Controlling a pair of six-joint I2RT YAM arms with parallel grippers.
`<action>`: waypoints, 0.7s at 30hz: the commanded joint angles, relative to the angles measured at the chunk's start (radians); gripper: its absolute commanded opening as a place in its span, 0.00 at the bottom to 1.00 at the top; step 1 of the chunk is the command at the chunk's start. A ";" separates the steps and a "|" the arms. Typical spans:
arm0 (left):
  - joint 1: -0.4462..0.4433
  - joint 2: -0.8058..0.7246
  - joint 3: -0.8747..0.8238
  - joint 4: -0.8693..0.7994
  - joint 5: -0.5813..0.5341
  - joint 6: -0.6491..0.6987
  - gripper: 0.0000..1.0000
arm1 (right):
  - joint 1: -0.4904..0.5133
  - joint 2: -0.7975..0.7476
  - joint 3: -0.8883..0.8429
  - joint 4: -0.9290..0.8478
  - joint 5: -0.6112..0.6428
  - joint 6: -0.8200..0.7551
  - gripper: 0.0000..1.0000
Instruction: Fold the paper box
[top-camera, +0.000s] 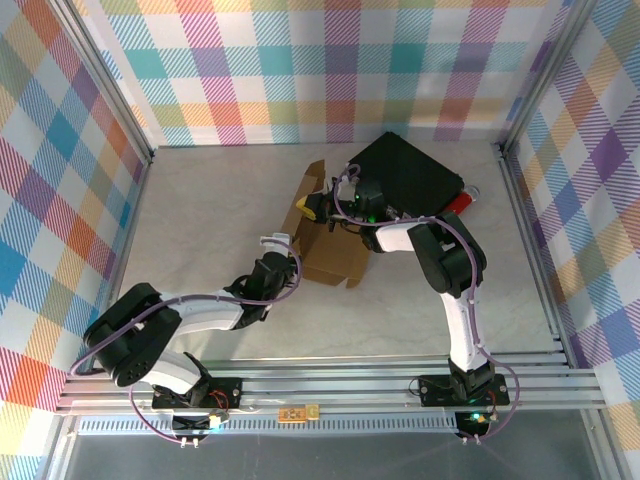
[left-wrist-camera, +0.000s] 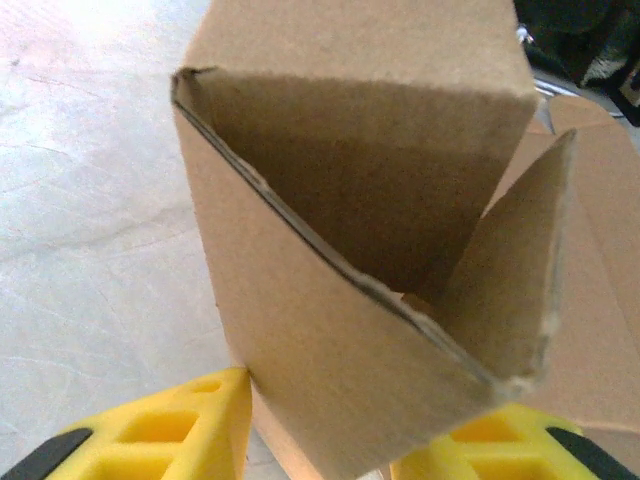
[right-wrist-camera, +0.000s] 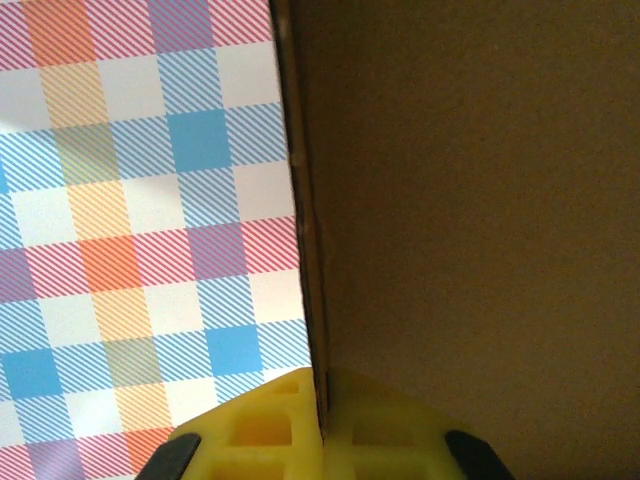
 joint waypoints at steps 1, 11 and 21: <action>-0.009 0.039 0.013 0.117 -0.062 -0.022 0.37 | 0.007 -0.001 0.009 0.022 0.003 0.020 0.00; -0.028 0.157 0.038 0.282 -0.154 -0.057 0.41 | 0.034 -0.022 -0.037 0.034 0.110 0.054 0.00; -0.033 0.172 0.073 0.312 -0.207 -0.059 0.42 | 0.055 -0.024 -0.064 0.070 0.184 0.100 0.00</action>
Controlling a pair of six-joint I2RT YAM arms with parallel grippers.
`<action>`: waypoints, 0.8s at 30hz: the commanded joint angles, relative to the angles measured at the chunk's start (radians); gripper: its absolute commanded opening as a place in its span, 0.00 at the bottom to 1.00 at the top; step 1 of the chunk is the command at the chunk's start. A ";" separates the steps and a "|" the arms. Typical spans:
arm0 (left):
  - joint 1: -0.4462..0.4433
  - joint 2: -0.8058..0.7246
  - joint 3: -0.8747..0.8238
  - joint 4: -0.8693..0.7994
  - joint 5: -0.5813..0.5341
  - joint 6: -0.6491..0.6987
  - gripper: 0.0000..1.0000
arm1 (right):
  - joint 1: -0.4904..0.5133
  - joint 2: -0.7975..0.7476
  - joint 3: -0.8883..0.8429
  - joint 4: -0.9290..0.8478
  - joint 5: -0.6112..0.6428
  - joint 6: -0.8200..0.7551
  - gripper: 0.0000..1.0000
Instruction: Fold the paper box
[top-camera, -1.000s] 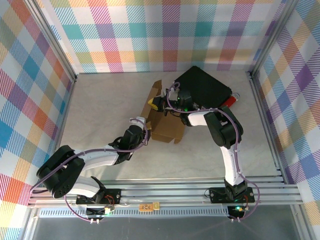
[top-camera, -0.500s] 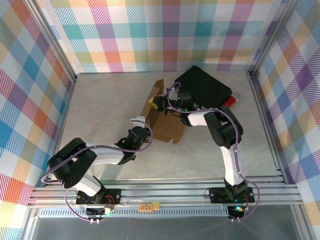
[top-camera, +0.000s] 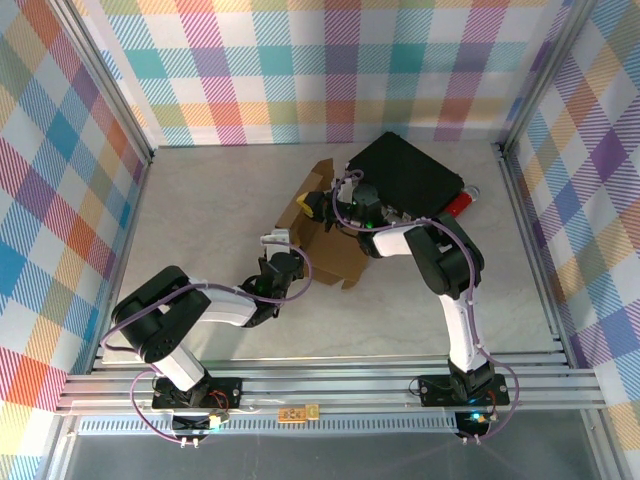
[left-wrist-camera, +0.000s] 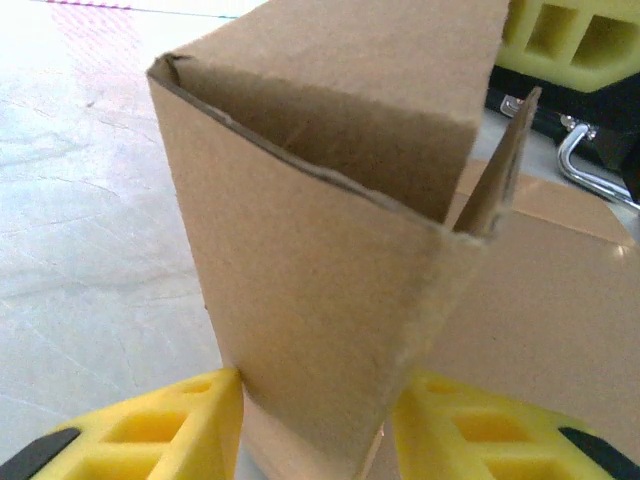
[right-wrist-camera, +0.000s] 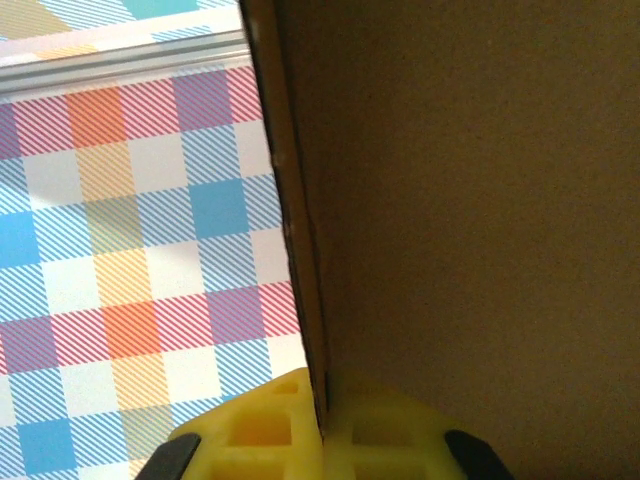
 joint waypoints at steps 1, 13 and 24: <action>-0.012 0.011 0.039 0.084 -0.030 -0.009 0.41 | 0.023 -0.026 -0.029 0.000 -0.008 0.027 0.00; -0.012 0.120 0.144 -0.021 -0.133 -0.045 0.26 | 0.029 -0.043 -0.056 -0.011 0.009 0.030 0.00; -0.041 0.181 0.302 -0.300 -0.348 -0.126 0.00 | 0.031 -0.074 -0.063 -0.053 0.046 0.055 0.00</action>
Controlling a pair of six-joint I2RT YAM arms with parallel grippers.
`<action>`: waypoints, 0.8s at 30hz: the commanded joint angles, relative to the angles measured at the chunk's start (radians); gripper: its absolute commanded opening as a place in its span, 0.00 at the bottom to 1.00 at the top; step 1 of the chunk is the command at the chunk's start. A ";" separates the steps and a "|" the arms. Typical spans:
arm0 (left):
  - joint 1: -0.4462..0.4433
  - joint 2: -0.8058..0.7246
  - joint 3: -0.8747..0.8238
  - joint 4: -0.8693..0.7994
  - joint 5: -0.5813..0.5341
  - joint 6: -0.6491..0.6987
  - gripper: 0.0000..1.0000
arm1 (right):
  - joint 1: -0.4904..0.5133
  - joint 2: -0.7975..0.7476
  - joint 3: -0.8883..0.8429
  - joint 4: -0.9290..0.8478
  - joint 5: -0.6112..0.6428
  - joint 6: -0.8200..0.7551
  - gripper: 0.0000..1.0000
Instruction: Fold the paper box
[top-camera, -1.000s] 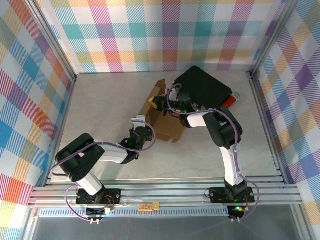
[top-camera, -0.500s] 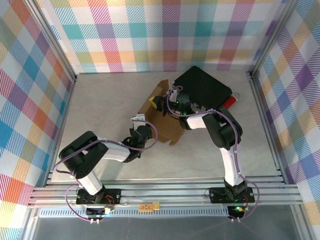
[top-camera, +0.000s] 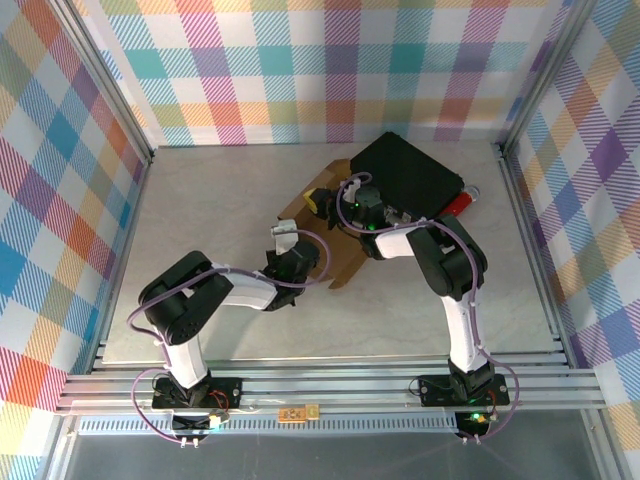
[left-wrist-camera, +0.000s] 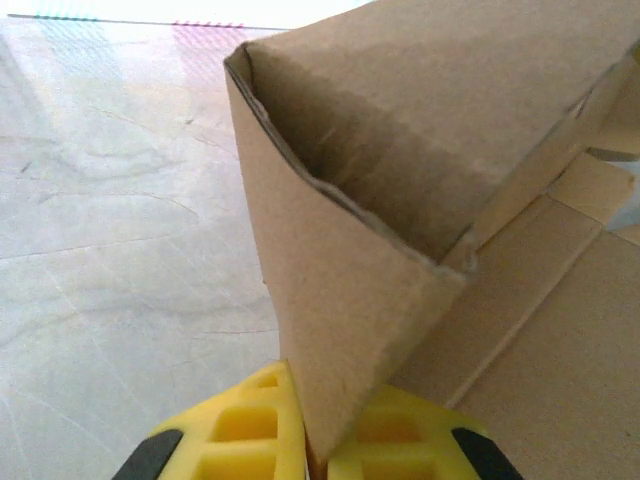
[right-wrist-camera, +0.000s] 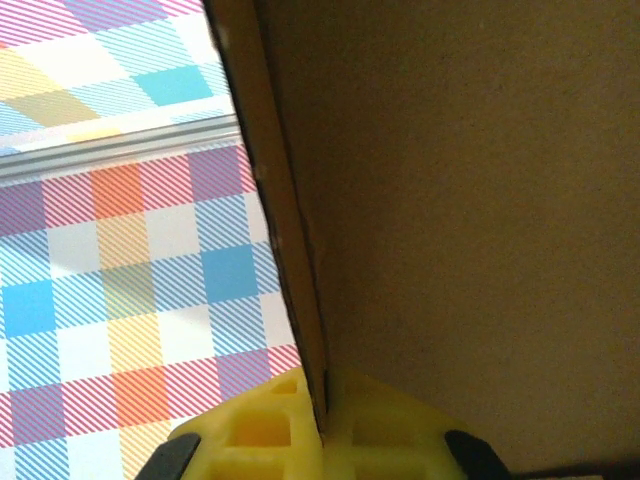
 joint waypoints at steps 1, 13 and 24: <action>-0.018 0.016 0.082 -0.111 -0.090 -0.056 0.00 | 0.035 -0.054 -0.022 -0.064 -0.085 0.028 0.00; -0.002 -0.159 0.144 -0.471 -0.052 -0.090 0.00 | -0.020 -0.338 -0.030 -0.563 0.040 -0.163 0.56; 0.117 -0.325 0.244 -0.900 0.205 -0.178 0.00 | -0.136 -0.502 0.094 -0.895 0.070 -0.288 0.72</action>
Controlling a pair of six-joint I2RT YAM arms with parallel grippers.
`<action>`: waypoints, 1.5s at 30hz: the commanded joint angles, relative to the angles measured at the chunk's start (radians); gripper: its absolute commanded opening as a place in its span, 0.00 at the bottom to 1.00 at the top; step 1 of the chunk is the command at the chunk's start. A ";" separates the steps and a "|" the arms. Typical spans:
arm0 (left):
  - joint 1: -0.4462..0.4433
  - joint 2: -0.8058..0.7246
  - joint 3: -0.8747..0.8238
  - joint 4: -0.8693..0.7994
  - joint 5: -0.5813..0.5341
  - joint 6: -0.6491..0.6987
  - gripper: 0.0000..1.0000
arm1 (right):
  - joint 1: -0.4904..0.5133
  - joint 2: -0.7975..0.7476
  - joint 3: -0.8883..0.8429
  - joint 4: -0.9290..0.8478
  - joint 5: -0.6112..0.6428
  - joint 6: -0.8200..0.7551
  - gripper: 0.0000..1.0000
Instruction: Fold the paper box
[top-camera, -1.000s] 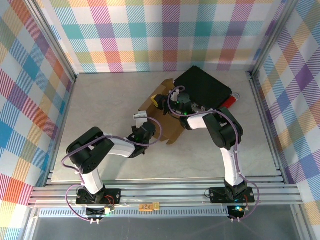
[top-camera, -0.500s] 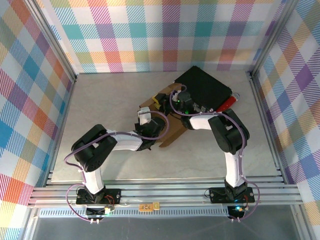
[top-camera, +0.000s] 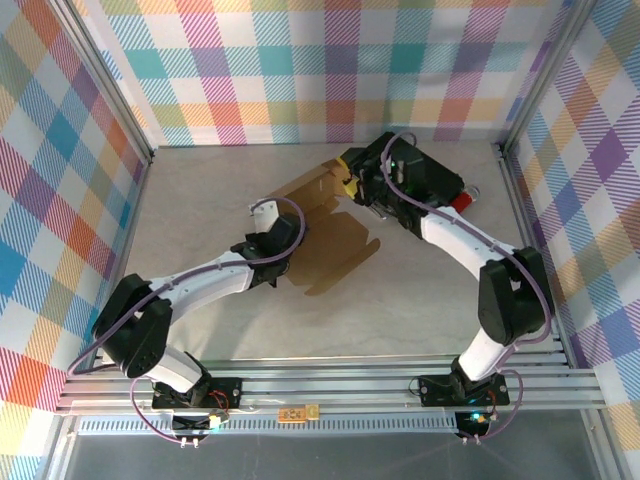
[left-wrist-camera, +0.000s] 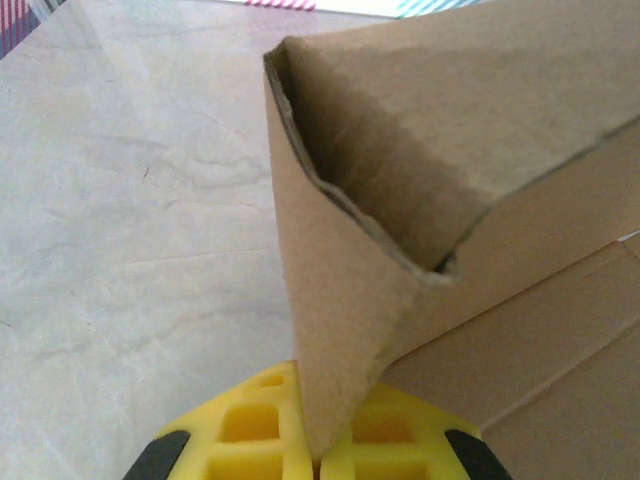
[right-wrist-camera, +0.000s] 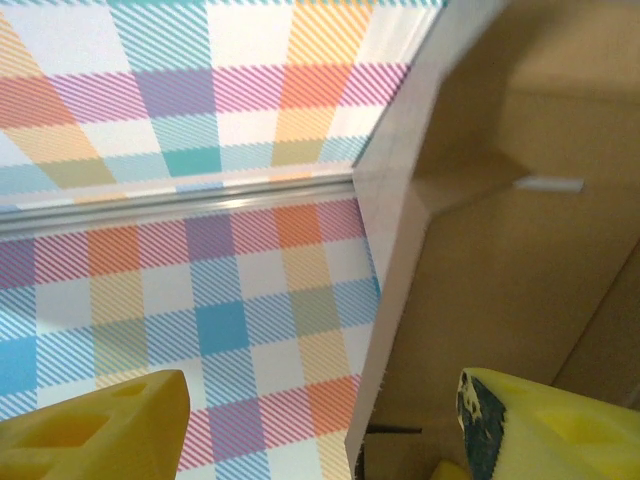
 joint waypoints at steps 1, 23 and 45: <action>0.027 -0.028 0.053 -0.179 0.093 -0.015 0.00 | -0.010 -0.031 0.026 -0.130 0.002 -0.062 0.71; 0.287 -0.139 0.198 -0.462 0.798 0.180 0.00 | -0.108 -0.248 0.189 -0.767 0.111 -0.604 0.68; 0.291 -0.061 0.266 -0.562 0.924 0.344 0.00 | 0.056 0.053 0.377 -1.073 0.154 -0.494 0.55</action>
